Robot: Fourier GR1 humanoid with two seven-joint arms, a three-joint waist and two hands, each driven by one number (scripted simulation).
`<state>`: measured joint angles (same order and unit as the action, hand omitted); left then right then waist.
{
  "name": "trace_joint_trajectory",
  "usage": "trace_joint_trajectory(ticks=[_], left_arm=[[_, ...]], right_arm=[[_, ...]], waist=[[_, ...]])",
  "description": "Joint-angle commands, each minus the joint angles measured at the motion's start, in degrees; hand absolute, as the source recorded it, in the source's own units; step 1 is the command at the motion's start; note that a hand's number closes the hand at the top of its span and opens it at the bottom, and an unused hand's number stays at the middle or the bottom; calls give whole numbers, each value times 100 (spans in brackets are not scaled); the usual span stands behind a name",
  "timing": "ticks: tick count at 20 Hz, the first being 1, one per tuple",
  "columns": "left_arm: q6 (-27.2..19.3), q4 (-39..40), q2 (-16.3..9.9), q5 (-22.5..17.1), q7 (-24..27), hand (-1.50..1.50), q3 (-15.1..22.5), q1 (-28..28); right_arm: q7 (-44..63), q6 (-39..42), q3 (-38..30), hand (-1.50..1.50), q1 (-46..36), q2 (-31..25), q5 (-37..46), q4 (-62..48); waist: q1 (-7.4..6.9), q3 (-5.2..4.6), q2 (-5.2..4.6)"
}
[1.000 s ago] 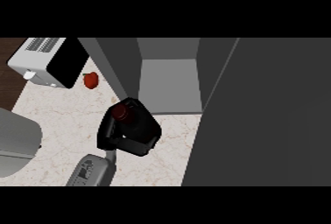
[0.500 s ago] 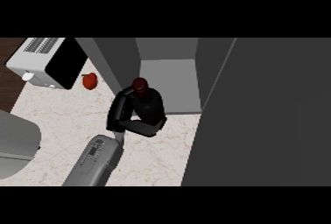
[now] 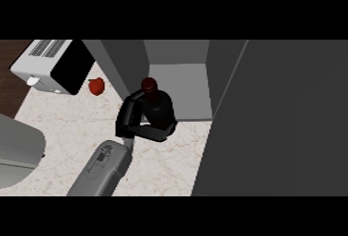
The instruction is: Pick up the wine, place it into the cabinet and close the cabinet
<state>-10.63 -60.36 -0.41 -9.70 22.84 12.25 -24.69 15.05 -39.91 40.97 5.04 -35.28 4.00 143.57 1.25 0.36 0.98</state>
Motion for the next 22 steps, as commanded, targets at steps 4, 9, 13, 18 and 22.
trace_joint_trajectory(ticks=[4, 9, 13, 18, 22], left_arm=[[-480, 818, 38, -404, -469, 150, 82, -1295], [-719, 946, 35, -394, -522, 150, 161, -1274], [-1004, 1084, -59, 6, -755, 150, 316, -1427], [-1092, 1770, 34, -132, -987, 150, 29, -1907], [-1088, 2572, 38, -613, -546, 150, -144, -2342]], right_arm=[[184, 154, -130, -150, 128, -117, -331, 855], [-123, 87, 226, -150, 319, -23, -176, 794], [-171, 133, 169, -150, 111, 149, -335, 552], [-155, 214, 194, -150, 214, 55, -355, 614], [-193, 232, 180, -150, 224, 72, -367, 674]], waist=[[244, -39, -141], [400, -39, -141], [379, -33, -172], [440, -42, -199], [510, -52, -234]])
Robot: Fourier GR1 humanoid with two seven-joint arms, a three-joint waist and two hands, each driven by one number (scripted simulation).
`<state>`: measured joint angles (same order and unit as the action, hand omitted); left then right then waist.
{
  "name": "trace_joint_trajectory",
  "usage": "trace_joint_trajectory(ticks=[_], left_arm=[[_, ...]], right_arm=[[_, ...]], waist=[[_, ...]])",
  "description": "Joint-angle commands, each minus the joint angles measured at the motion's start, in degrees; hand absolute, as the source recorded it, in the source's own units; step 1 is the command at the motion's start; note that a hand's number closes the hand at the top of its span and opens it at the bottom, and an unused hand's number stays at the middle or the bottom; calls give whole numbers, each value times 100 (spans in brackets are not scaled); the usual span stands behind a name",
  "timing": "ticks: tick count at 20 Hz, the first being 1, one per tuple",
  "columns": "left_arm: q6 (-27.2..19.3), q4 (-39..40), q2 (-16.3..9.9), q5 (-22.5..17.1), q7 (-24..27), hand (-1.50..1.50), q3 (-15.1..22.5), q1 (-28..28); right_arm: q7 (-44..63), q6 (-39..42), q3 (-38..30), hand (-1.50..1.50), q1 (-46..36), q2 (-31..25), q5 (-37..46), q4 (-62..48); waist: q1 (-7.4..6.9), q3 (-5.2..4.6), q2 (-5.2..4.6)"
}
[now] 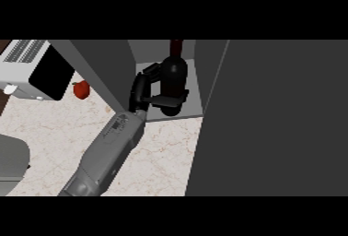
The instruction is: Pick up the wine, place it into the cabinet and close the cabinet
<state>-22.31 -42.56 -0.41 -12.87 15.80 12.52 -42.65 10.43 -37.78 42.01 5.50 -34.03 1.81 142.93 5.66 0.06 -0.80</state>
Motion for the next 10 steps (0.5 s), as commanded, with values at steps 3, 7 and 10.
trace_joint_trajectory(ticks=[3, 7, 10], left_arm=[[125, 1273, 40, -424, 211, 150, -444, -864], [332, 1945, 41, -357, 620, 150, -726, -1076], [318, 2230, -114, -329, 727, 150, -871, -1374]], right_arm=[[120, 89, 153, -150, 347, -141, -173, 859], [2, 82, 73, -150, 369, -89, -269, 683], [-110, 135, 217, -150, 539, -201, -188, 814]], waist=[[117, -17, -53], [67, -15, -98], [85, -15, -75]])
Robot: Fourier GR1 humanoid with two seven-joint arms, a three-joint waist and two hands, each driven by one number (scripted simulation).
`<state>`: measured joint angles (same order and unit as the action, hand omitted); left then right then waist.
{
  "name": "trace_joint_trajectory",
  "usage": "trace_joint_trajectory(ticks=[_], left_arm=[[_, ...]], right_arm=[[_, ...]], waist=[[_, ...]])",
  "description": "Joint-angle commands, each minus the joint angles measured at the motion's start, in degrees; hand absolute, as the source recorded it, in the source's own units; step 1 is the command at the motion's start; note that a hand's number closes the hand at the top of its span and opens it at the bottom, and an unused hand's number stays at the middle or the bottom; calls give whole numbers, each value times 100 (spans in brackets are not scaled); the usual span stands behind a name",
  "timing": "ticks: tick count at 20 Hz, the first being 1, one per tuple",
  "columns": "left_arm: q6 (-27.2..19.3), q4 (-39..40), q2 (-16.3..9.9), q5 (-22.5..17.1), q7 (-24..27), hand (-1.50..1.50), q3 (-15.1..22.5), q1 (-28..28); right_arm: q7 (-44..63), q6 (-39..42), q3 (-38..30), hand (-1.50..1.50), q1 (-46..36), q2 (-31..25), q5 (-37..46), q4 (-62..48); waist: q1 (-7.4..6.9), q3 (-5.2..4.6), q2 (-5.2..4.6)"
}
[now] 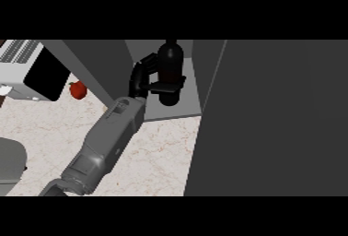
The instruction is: Pick up the wine, place it into the cabinet and close the cabinet
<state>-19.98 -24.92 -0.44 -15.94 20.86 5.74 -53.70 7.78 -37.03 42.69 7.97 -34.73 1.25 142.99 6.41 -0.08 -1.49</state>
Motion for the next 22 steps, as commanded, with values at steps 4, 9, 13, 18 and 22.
trace_joint_trajectory(ticks=[4, 9, 13, 18, 22], left_arm=[[-160, 818, -208, 27, 391, 150, -322, -560], [-523, 1205, -191, 296, 657, -150, -207, -852], [-548, 1470, -412, 336, 573, -150, -252, -1034], [-731, 1698, -428, 357, 682, -150, -315, -1126], [-232, 1543, -330, 218, 1117, -150, -452, -1018]], right_arm=[[116, 94, 80, -150, 247, -161, -182, 841], [-44, 174, 105, -150, 211, -106, -247, 641], [-99, 223, 202, -150, 332, -156, -256, 794], [-179, 167, 131, -150, 280, -50, -243, 624], [-224, 295, 99, -150, 488, -306, -336, 905]], waist=[[85, -5, -44], [164, -3, -98], [181, -2, -72], [125, -9, -93], [142, -11, -59]])
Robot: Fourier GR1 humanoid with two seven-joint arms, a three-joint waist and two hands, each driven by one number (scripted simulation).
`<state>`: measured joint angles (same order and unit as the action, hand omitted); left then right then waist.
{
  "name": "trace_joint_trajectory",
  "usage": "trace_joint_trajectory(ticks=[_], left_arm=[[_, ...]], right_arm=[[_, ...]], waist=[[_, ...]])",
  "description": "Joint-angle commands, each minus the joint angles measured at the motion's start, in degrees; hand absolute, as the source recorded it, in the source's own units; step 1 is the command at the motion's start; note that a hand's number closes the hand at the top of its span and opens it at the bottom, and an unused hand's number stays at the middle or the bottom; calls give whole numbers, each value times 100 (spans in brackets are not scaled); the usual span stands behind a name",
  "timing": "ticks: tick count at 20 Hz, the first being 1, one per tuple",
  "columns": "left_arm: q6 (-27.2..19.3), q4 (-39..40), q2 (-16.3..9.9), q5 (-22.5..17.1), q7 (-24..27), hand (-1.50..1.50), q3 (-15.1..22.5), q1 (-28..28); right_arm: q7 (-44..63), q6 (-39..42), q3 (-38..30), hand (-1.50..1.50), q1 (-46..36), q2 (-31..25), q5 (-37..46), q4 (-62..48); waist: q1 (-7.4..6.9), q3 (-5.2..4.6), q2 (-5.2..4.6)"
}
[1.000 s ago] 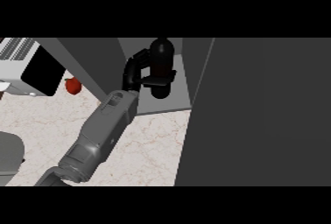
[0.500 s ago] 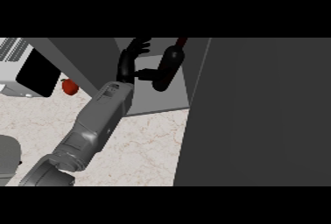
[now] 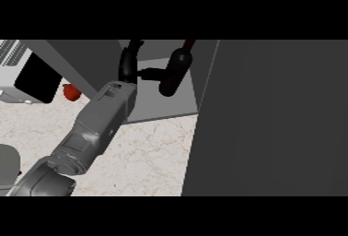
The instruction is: Pick up the wine, place it into the cabinet and close the cabinet
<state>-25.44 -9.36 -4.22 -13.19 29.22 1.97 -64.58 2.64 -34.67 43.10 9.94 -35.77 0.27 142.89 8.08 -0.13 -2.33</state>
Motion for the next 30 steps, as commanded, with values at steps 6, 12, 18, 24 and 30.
trace_joint_trajectory(ticks=[6, 12, 18, 24, 30], left_arm=[[1021, -183, 52, -455, 305, 150, -492, -334], [1785, -195, 184, -640, 476, 150, -676, -429], [2097, -145, 395, -551, 577, -150, -608, -372], [2226, -251, 418, -663, 411, -150, -584, -342], [2299, -400, 421, -928, 354, -150, -420, -221]], right_arm=[[210, 37, 14, -150, 341, -178, -229, 767], [175, 25, -59, -150, 470, -274, -234, 870], [294, -115, 19, -150, 645, -319, -81, 1106], [337, -202, -155, -150, 872, -533, -108, 1246], [592, -286, -363, -150, 737, -636, -177, 1490]], waist=[[-155, 0, 73], [-218, 4, 92], [-409, 3, 165], [-535, 10, 233], [-526, 5, 251]])
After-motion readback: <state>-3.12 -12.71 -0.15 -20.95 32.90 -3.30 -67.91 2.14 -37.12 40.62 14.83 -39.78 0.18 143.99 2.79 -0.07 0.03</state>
